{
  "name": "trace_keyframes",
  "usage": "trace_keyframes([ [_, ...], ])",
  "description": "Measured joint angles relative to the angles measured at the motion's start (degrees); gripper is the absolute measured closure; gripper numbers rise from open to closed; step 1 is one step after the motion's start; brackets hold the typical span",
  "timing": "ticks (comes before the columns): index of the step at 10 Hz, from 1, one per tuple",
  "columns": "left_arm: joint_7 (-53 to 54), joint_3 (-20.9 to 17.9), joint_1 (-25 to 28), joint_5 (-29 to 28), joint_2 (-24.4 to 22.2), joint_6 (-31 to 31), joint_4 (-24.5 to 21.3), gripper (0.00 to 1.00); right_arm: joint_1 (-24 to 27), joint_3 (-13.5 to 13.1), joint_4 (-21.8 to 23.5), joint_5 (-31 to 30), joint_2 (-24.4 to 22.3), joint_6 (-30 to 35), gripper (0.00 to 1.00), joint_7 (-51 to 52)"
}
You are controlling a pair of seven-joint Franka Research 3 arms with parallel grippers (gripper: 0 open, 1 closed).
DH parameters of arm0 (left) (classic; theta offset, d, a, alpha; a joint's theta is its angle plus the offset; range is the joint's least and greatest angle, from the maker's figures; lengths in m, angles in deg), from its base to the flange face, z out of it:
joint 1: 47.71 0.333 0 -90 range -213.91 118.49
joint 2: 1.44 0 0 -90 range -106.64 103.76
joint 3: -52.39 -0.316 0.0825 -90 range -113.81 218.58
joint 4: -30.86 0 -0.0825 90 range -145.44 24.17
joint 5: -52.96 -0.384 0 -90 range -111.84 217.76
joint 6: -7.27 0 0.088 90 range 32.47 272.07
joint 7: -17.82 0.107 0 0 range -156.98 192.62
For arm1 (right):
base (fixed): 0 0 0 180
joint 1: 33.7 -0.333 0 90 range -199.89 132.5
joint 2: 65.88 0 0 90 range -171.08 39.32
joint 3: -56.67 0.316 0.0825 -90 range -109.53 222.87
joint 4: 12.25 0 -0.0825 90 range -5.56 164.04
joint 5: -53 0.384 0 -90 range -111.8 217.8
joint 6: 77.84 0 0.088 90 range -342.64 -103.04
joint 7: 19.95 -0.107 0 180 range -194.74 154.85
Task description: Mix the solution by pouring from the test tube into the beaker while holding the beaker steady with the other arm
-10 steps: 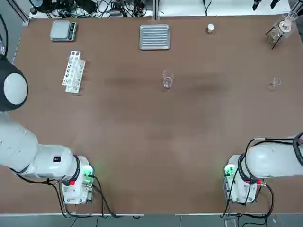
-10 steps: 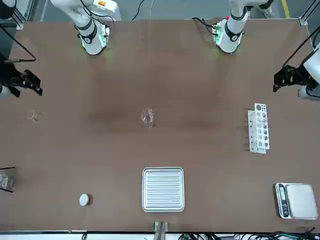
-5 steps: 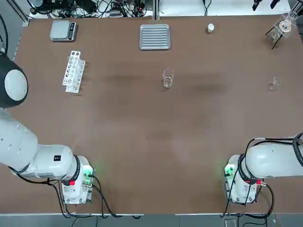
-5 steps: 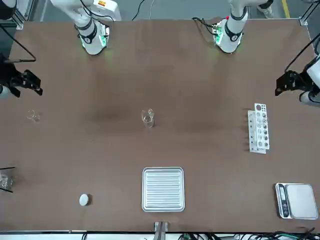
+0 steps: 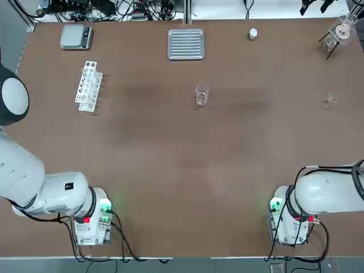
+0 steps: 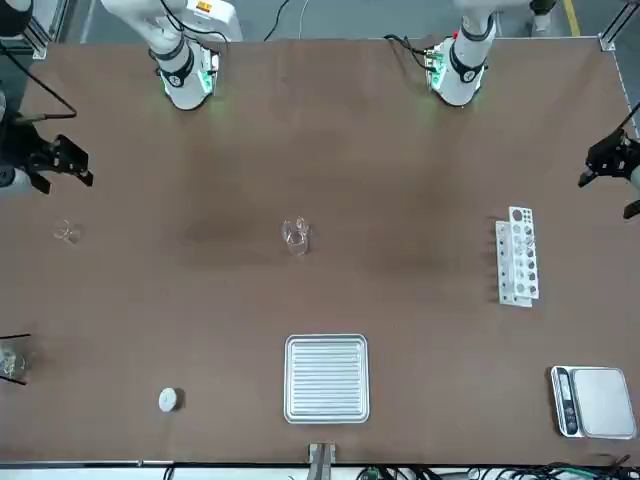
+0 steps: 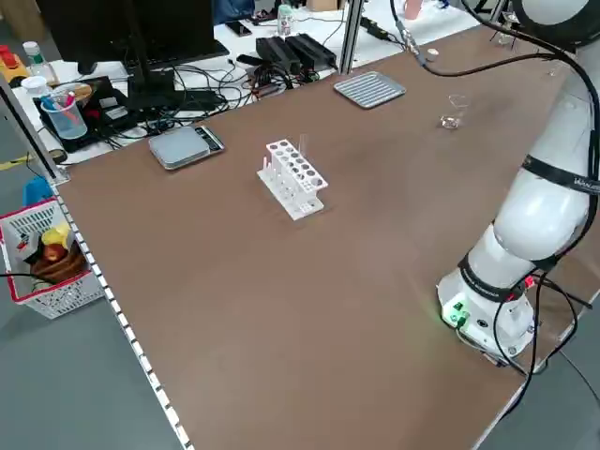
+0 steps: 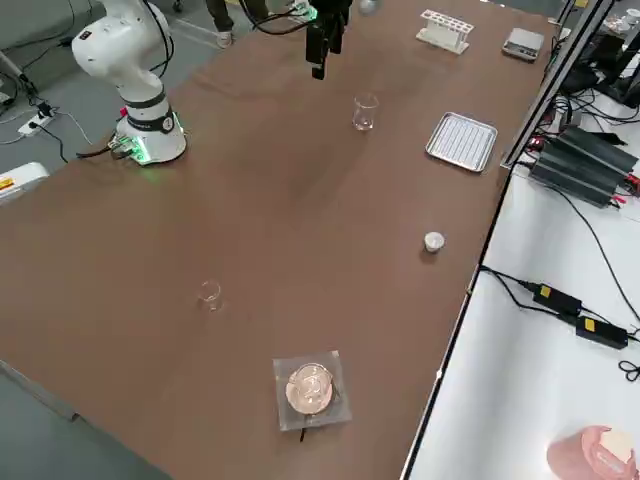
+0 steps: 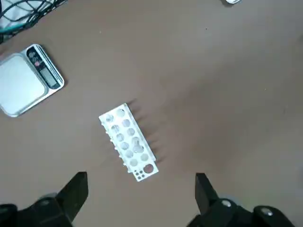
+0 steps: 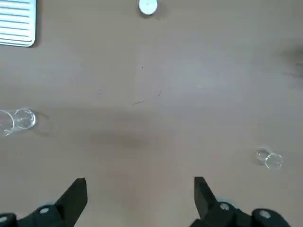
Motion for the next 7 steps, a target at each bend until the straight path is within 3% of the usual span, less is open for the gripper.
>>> trace_keyframes([
  [4, 19.28, -0.13, 9.12, 13.55, 4.78, 1.44, -0.23, 0.00, -0.02, 0.01, 0.00, 2.84, 0.00, 0.12, 0.00, 8.23],
  [7, 36.52, -0.18, 13.82, 19.64, 9.58, 1.54, -0.55, 0.00, 0.18, -0.21, 0.08, 7.28, 0.04, 0.14, 0.00, 22.86],
])
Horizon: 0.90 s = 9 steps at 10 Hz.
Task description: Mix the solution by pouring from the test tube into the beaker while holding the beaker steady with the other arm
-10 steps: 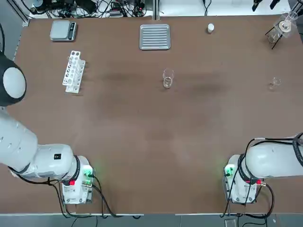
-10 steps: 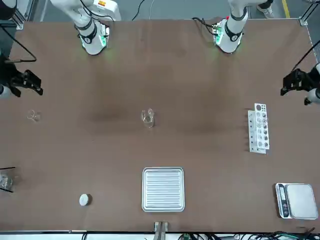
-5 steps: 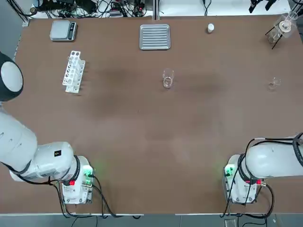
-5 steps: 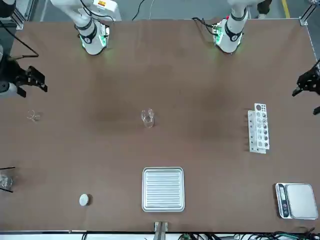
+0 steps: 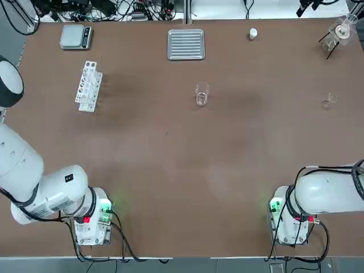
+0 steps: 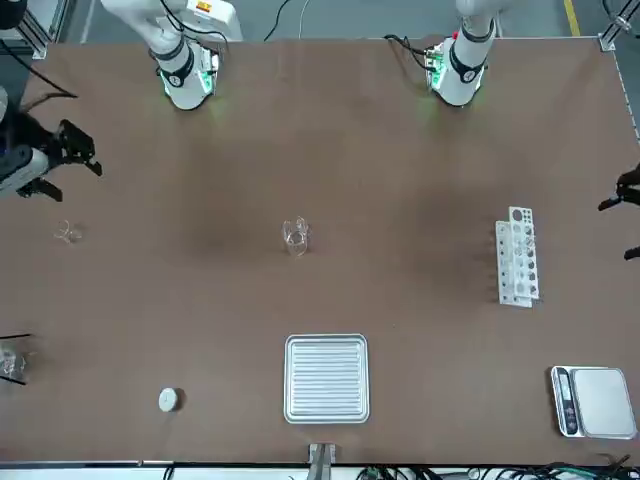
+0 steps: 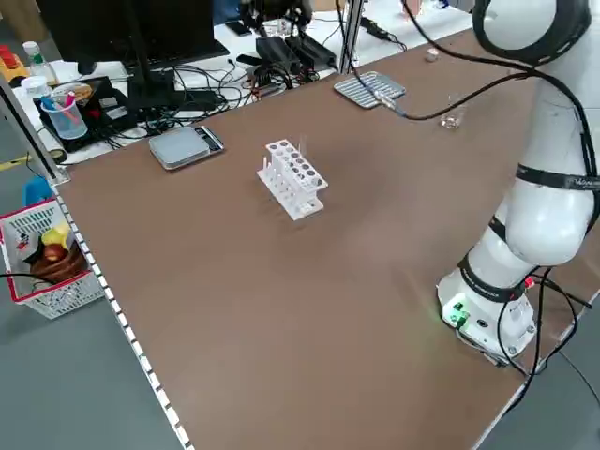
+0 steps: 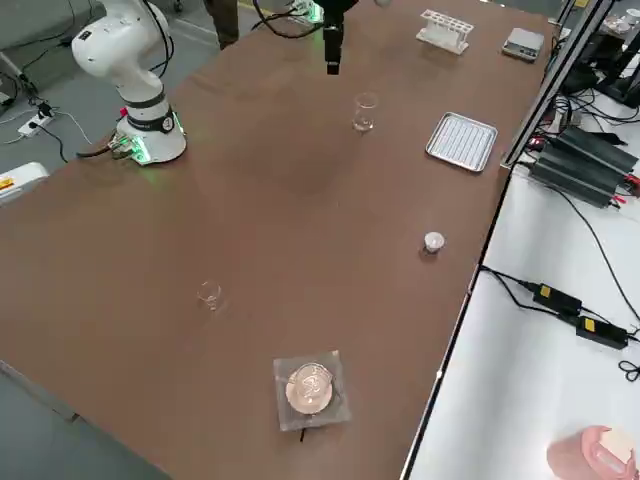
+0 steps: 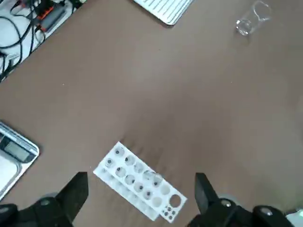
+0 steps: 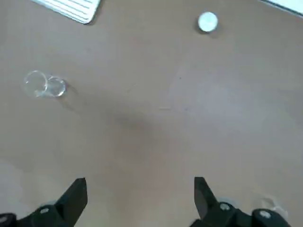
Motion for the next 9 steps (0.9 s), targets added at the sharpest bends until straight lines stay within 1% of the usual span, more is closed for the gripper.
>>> trace_keyframes([
  [1, 3.31, 0.02, 1.97, 3.78, 1.97, -0.02, -0.41, 0.00, 0.28, -0.24, 0.21, 3.28, 0.44, 0.02, 0.00, 5.55],
  [2, 8.97, 0.02, 4.27, 8.02, 4.40, -0.05, -0.98, 0.00, 1.05, -0.48, 0.60, 7.77, 1.76, 0.00, 0.00, 11.16],
  [4, 22.04, 0.05, 7.74, 15.88, 10.55, -1.10, -1.82, 0.01, 2.89, -0.59, 1.10, 15.16, 6.33, -0.37, 0.00, 24.19],
  [6, 31.63, 0.11, 9.06, 19.31, 15.90, -4.39, -1.81, 0.01, 3.46, -0.59, 1.19, 20.18, 10.77, -1.01, 0.00, 34.76],
  [7, 35.09, 0.16, 9.37, 20.02, 17.57, -6.39, -1.79, 0.01, 3.78, -0.60, 1.26, 22.98, 13.06, -1.96, 0.00, 40.39],
  [9, 38.38, 0.20, 10.58, 20.69, 20.13, -10.62, -1.87, 0.01, 4.16, -0.59, 1.34, 27.42, 17.93, -3.54, 0.00, 49.69],
])
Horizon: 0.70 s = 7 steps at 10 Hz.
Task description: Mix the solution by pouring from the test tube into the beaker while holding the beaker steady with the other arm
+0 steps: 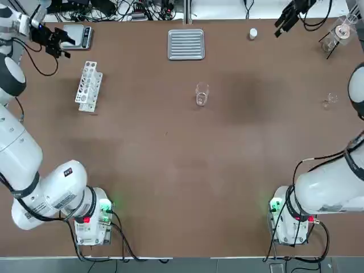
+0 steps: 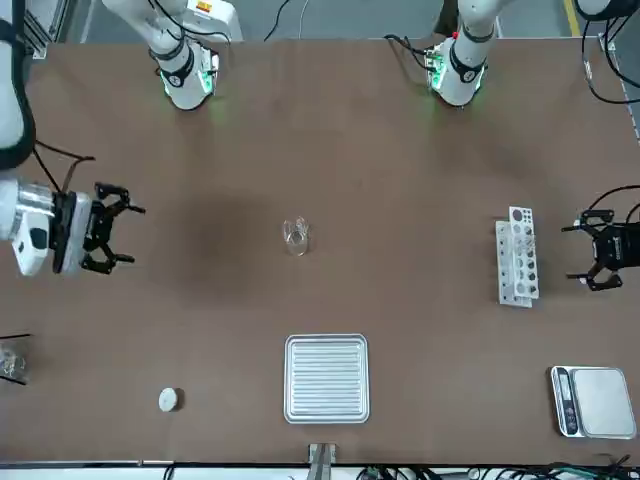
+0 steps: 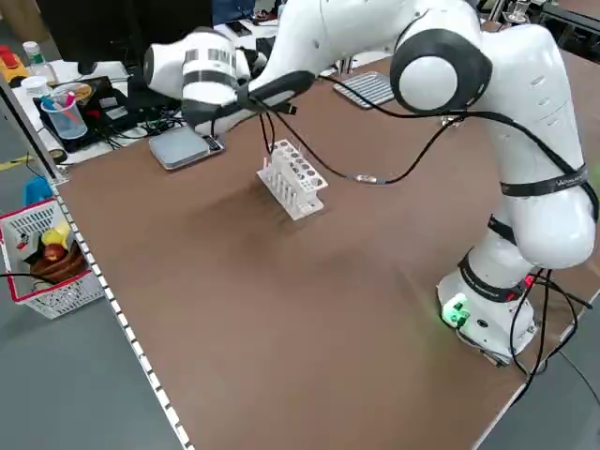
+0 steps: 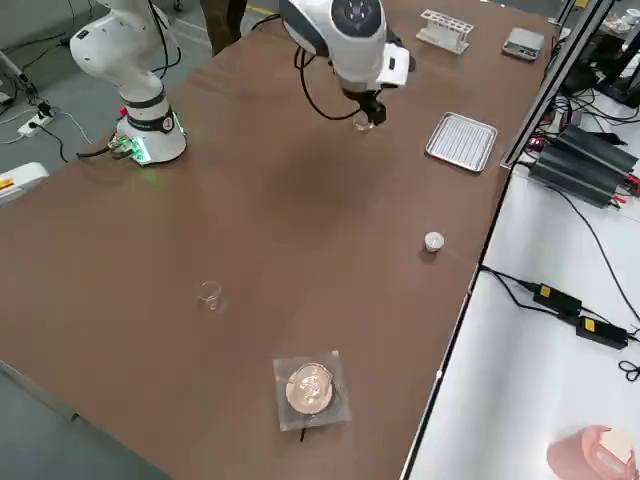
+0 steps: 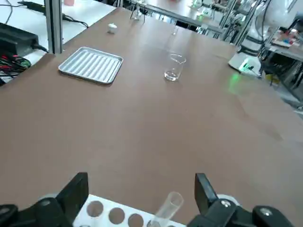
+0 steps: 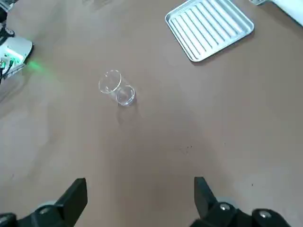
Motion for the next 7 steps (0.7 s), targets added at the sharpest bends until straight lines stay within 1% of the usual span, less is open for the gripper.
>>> trace_keyframes([
  [2, 7.76, 0.04, 1.61, 2.49, 2.96, -2.05, -0.90, 0.01, 0.13, 0.01, 0.12, 6.35, 4.67, -0.91, 0.00, 8.86],
  [5, 16.83, 0.11, 2.63, 3.34, 6.22, -2.21, -4.42, 0.01, 0.40, 0.00, 1.00, 18.07, 13.44, -1.65, 0.00, 24.81],
  [7, 19.75, 0.20, 2.64, 4.67, 8.20, -2.15, -5.60, 0.01, 0.47, 0.11, 3.54, 26.24, 18.26, -3.05, 0.00, 36.24],
])
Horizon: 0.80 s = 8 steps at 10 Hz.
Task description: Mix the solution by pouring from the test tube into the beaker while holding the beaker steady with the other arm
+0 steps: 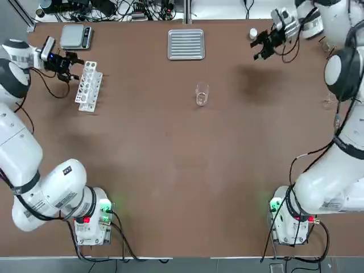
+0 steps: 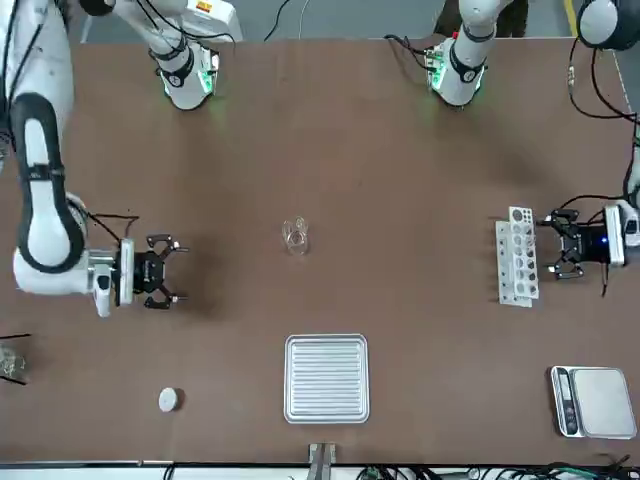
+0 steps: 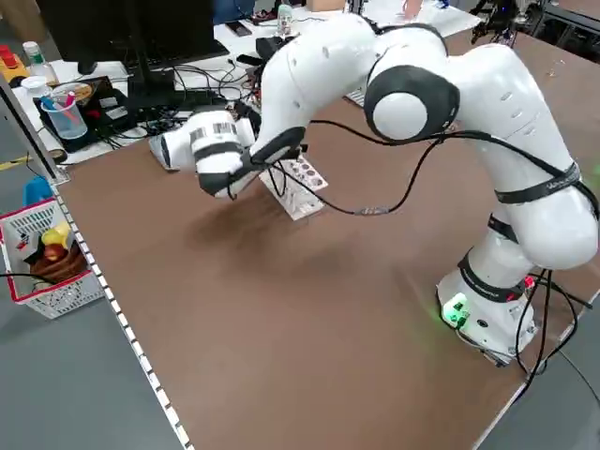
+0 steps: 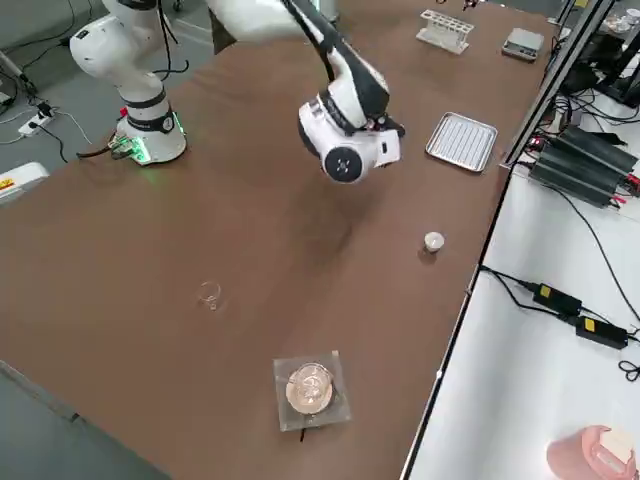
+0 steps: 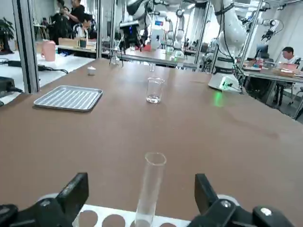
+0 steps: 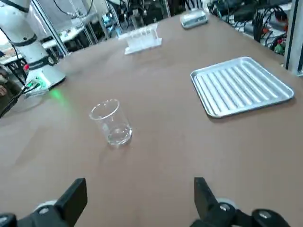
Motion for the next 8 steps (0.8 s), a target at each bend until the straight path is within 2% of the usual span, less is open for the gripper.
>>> trace_keyframes([
  [3, 2.69, 0.29, 0.00, 0.67, 1.37, 0.03, -1.07, 0.05, -0.96, 0.79, 3.04, 5.64, 2.12, -3.44, 0.00, 11.85],
  [5, 2.99, 0.32, 0.02, 2.51, 2.33, 0.73, -1.39, 0.24, -3.33, 1.04, 5.15, 8.87, 2.11, -5.81, 0.00, 17.82],
  [8, 4.14, 0.39, 0.01, 3.14, 2.94, 1.03, -1.46, 0.29, -7.78, 1.09, 10.12, 15.21, 2.14, -8.23, 0.01, 20.64],
])
